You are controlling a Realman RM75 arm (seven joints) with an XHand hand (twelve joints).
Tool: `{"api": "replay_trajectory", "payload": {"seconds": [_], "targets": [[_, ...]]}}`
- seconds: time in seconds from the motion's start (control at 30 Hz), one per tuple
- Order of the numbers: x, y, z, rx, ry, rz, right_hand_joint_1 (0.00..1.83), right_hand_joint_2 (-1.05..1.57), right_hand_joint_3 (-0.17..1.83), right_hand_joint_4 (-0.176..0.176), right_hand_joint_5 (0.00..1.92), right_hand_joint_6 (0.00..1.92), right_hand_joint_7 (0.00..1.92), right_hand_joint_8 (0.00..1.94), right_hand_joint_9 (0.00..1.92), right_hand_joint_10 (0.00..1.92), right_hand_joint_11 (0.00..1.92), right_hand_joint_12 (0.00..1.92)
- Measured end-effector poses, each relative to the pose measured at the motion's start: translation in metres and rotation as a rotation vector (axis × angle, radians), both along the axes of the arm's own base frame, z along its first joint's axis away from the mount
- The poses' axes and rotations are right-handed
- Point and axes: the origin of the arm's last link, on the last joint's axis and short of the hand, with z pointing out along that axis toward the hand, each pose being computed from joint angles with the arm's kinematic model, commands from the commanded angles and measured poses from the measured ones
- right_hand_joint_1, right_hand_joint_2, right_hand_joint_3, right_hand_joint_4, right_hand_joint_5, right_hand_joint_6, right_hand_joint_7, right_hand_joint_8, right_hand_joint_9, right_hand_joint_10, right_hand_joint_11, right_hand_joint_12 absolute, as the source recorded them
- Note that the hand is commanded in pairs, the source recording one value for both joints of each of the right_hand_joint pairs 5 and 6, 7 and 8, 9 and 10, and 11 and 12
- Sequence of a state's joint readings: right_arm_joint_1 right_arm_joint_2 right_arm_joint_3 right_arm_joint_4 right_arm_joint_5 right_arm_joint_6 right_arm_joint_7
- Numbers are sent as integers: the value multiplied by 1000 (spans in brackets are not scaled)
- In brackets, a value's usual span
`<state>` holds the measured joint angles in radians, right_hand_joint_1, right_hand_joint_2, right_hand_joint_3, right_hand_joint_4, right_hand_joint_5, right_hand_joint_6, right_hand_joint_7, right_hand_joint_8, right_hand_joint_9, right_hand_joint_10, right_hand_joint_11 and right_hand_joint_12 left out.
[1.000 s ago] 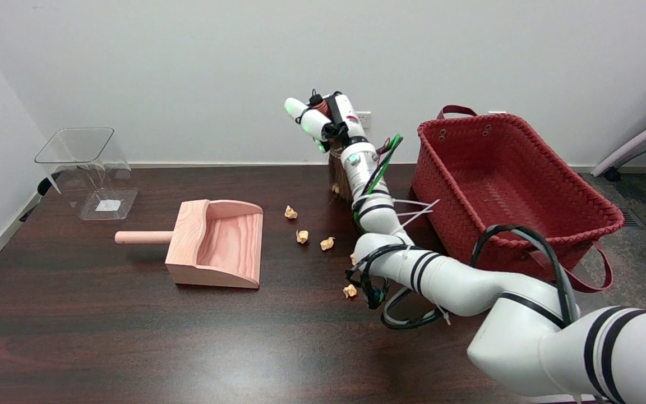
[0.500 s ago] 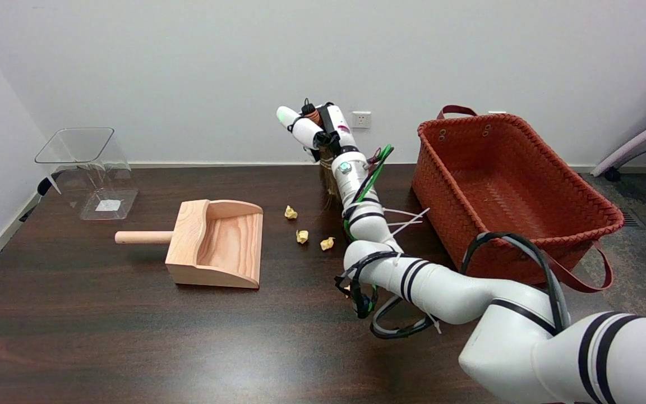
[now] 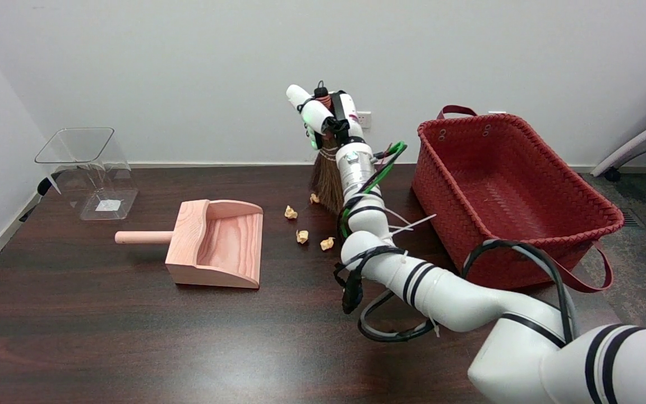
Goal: Sweep the paper balls into the dustpan.
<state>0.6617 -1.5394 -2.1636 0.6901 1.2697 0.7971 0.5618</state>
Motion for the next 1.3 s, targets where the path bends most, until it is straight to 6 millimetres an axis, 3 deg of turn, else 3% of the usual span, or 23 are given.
{"api": "replay_trajectory", "payload": {"seconds": [0.63,1.3], "targets": [[-2,29,3,-9,-292,-29,767,1571,-24,0,1920,1920,1920,1920,1920,1920,1920,1920],[33,46,10,49,-418,92,792,1571,-64,0,1920,1920,1920,1920,1920,1920,1920,1920]]}}
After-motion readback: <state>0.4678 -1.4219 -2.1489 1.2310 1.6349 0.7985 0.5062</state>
